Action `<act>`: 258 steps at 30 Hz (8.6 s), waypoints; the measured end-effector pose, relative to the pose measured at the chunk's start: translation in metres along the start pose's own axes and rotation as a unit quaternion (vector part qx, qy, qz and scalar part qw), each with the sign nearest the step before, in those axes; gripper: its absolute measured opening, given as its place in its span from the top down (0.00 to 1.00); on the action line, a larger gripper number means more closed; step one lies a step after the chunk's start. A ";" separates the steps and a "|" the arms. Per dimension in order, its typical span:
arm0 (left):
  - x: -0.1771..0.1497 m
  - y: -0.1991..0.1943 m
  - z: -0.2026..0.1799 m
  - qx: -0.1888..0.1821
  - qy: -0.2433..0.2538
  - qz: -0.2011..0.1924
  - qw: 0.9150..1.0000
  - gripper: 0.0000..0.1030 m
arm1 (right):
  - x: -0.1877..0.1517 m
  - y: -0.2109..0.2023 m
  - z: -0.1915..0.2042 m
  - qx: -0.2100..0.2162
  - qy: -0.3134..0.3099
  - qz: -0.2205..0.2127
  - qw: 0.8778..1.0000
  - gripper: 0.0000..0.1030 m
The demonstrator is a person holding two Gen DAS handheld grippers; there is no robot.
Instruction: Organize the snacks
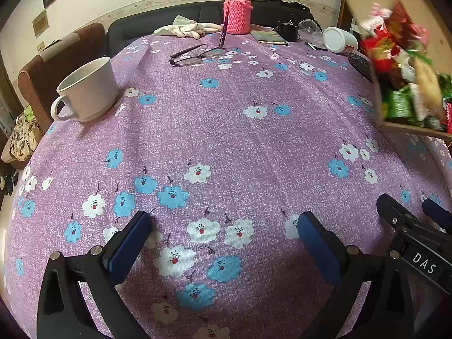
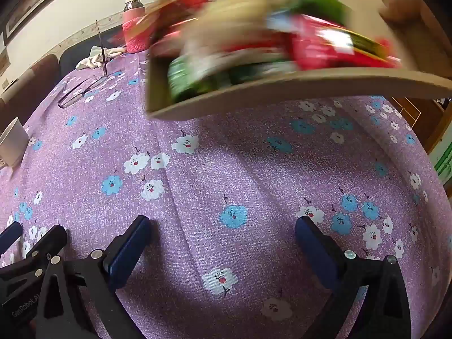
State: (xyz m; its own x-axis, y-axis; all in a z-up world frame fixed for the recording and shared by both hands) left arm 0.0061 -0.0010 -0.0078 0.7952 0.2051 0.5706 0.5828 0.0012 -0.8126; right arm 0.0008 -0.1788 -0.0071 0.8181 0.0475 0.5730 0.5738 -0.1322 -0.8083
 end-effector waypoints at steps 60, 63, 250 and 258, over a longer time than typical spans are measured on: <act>0.000 0.000 0.001 0.000 0.000 0.000 1.000 0.00 | -0.001 -0.002 0.000 -0.001 -0.001 0.001 1.000 0.01; 0.000 0.000 0.001 0.000 0.000 0.000 1.000 0.00 | -0.001 -0.002 0.000 0.000 -0.001 0.001 1.000 0.01; -0.015 -0.011 -0.323 -0.245 0.141 0.061 0.957 0.73 | 0.030 0.000 -0.286 0.170 0.183 -0.056 0.967 0.65; -0.021 -0.001 -0.321 -0.244 0.158 0.066 0.954 0.73 | 0.024 0.024 -0.285 0.167 0.188 -0.040 0.967 0.65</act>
State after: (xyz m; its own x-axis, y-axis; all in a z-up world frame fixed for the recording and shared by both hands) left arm 0.0423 -0.3193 0.0187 0.8332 -0.1345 0.5363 0.4203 -0.4761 -0.7724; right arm 0.0240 -0.4632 0.0260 0.7347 -0.3275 0.5941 0.6667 0.1865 -0.7216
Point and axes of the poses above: each gripper's, at about its wrist camera, not at the fingertips, and y roughly the way its jaws point, z to its left, x to its top, the point moved 1 cm from there along y, roughly the way its jaws point, and after that the axes turned 13 degrees about -y, right-handed, at the moved point
